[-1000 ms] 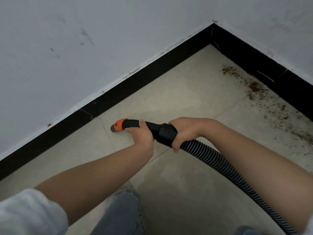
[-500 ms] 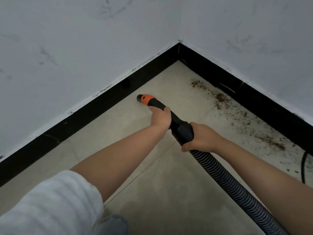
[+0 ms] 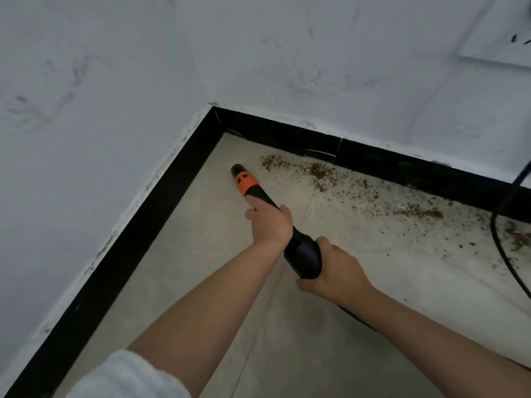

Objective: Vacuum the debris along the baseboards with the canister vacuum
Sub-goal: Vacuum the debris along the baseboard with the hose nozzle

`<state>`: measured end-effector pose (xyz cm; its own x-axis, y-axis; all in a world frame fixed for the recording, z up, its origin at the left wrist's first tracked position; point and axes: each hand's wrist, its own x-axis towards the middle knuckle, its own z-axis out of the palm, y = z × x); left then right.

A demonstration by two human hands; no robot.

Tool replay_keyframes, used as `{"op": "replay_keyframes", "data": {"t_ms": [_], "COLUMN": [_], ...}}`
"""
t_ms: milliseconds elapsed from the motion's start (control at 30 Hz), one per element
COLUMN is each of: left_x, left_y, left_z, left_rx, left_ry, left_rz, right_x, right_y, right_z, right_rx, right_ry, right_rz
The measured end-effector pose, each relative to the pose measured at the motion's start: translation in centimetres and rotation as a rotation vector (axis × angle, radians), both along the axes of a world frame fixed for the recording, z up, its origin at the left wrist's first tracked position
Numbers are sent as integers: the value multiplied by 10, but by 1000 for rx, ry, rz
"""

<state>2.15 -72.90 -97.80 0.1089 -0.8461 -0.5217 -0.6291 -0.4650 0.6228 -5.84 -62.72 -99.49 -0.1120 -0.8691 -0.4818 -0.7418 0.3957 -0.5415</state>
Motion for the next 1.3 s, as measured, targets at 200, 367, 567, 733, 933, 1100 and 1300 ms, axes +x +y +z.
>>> {"op": "replay_keyframes", "data": {"t_ms": [200,367,567,733,933,1100,1300], "left_x": [-9,-8,0,9,4,-6,8], "left_y": [-8,-4,0,21,31,49,59], "left_z": [-8,5,2,-7,-1,-1,-10], "left_rx": [-16,16,-27,-39,3,-48,20], "left_ry": [35,49,-2,-107,-225,-252,-90], "left_rz": [-44,-47,-193,-239,-377,-447,-434], "right_x": [7,13,29,41,38,35,31], "right_y": [-1,7,17,36,53,70,82], "right_z": [-2,20,19,1,-9,-18,-30], "right_rx": [-34,-39,-35,-14,-18,-55,-40], "right_ry": [-24,9,16,-19,-91,-159,-154], "right_rz": [-165,-214,-245,-212,-255,-303,-294]}}
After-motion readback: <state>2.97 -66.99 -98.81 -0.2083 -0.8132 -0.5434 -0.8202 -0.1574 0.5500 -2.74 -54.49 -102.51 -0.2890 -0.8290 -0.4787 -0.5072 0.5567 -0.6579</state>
